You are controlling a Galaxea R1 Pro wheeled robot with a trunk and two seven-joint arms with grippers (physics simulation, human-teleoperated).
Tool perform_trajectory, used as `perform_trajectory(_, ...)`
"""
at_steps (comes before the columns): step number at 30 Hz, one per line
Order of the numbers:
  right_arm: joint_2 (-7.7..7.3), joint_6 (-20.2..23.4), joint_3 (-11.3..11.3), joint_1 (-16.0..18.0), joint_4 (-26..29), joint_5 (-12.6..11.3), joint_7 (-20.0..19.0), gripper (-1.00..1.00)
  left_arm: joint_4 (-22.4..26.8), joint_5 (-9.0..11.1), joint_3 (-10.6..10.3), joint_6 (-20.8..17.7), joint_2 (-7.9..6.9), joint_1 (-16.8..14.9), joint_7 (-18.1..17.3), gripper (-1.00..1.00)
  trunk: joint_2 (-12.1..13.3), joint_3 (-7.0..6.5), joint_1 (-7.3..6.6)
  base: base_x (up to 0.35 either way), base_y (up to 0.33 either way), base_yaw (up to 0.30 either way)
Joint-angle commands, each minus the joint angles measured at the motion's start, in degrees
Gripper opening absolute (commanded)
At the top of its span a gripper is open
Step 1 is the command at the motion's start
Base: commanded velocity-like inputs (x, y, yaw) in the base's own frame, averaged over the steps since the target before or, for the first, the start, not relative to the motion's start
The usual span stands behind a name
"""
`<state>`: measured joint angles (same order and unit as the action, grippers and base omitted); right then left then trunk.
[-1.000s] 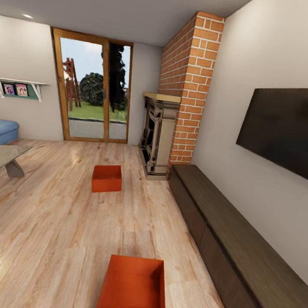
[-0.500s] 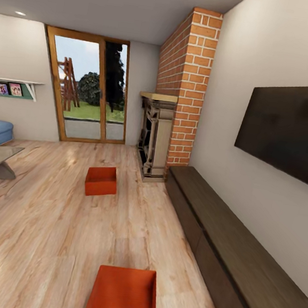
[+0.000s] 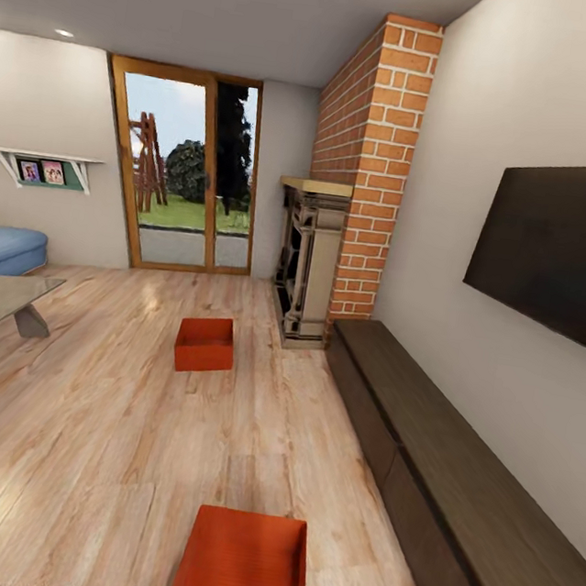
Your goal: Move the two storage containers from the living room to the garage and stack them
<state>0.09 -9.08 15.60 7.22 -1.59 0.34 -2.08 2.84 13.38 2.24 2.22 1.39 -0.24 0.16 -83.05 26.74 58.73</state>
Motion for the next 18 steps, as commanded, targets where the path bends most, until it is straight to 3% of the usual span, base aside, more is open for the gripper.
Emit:
perform_trajectory(1, 0.00, -0.33, 0.05, 0.07, -0.17, 0.02, -0.12, 1.00, -0.02, 0.15, 0.19, 0.16, 0.02, -0.02, 0.02, 1.00, -0.03, 0.06, 0.00, 0.000, 0.000, 0.146)
perform_trajectory(8, 0.14, -0.33, 0.05, 0.07, -0.17, -0.04, -0.12, 1.00, -0.02, 0.15, 0.22, 0.16, 0.05, -0.02, 0.02, 1.00, -0.03, 0.06, 0.00, 0.000, 0.011, 0.040)
perform_trajectory(13, 0.17, -0.36, 0.05, 0.07, -0.17, -0.14, -0.13, 1.00, -0.02, 0.15, 0.22, 0.16, 0.10, -0.02, 0.02, 1.00, -0.03, 0.06, 0.00, 0.000, 0.231, 0.002)
perform_trajectory(18, 0.25, -0.34, 0.05, 0.07, -0.17, -0.19, -0.19, 1.00, -0.02, 0.14, 0.22, 0.16, 0.10, -0.02, 0.02, 1.00, -0.03, 0.06, 0.00, 0.000, 0.054, 0.000)
